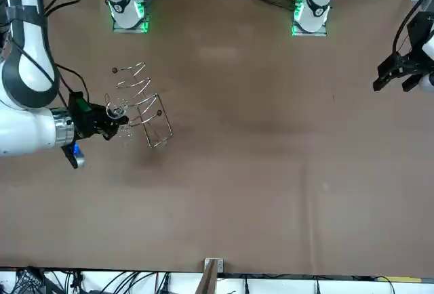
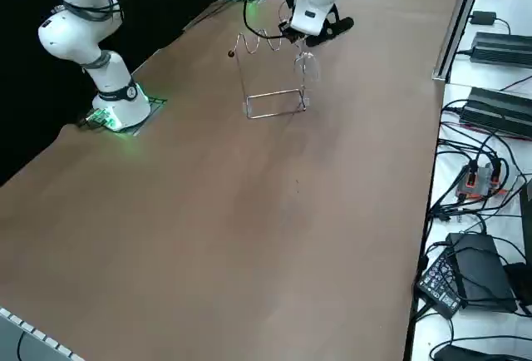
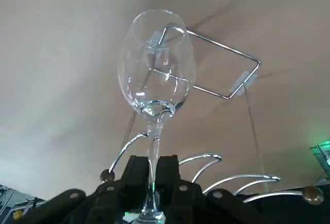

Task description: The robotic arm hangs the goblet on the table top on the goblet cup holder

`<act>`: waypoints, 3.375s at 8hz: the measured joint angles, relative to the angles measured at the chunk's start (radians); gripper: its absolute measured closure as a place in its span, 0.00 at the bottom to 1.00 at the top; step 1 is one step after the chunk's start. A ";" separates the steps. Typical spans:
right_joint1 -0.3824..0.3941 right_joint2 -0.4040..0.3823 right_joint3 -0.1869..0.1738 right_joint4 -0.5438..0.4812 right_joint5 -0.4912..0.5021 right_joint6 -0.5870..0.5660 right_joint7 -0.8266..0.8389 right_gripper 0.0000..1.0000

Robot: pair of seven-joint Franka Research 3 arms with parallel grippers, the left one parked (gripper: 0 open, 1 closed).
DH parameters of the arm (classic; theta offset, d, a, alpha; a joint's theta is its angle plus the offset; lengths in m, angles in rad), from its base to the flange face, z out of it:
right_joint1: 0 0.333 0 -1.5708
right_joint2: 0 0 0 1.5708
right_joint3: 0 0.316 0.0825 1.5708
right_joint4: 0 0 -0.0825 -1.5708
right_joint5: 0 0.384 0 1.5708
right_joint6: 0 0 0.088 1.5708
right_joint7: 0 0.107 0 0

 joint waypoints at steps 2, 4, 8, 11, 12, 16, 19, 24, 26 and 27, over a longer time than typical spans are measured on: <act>0.010 0.005 0.000 0.004 0.000 0.000 0.012 0.89; 0.025 0.008 0.000 0.005 0.000 0.004 0.023 0.89; 0.031 0.015 -0.004 0.005 0.000 0.024 0.027 0.89; 0.035 0.023 -0.004 0.008 0.000 0.065 0.030 0.89; 0.041 0.025 -0.004 0.009 0.000 0.073 0.037 0.89; 0.048 0.027 -0.004 0.009 0.001 0.068 0.054 0.89; 0.058 0.028 0.005 0.009 0.027 0.054 0.084 0.89; 0.078 0.044 0.005 0.004 0.042 0.054 0.090 0.89; 0.087 0.046 0.005 0.004 0.055 0.055 0.099 0.89; 0.089 0.046 0.005 0.004 0.066 0.055 0.105 0.89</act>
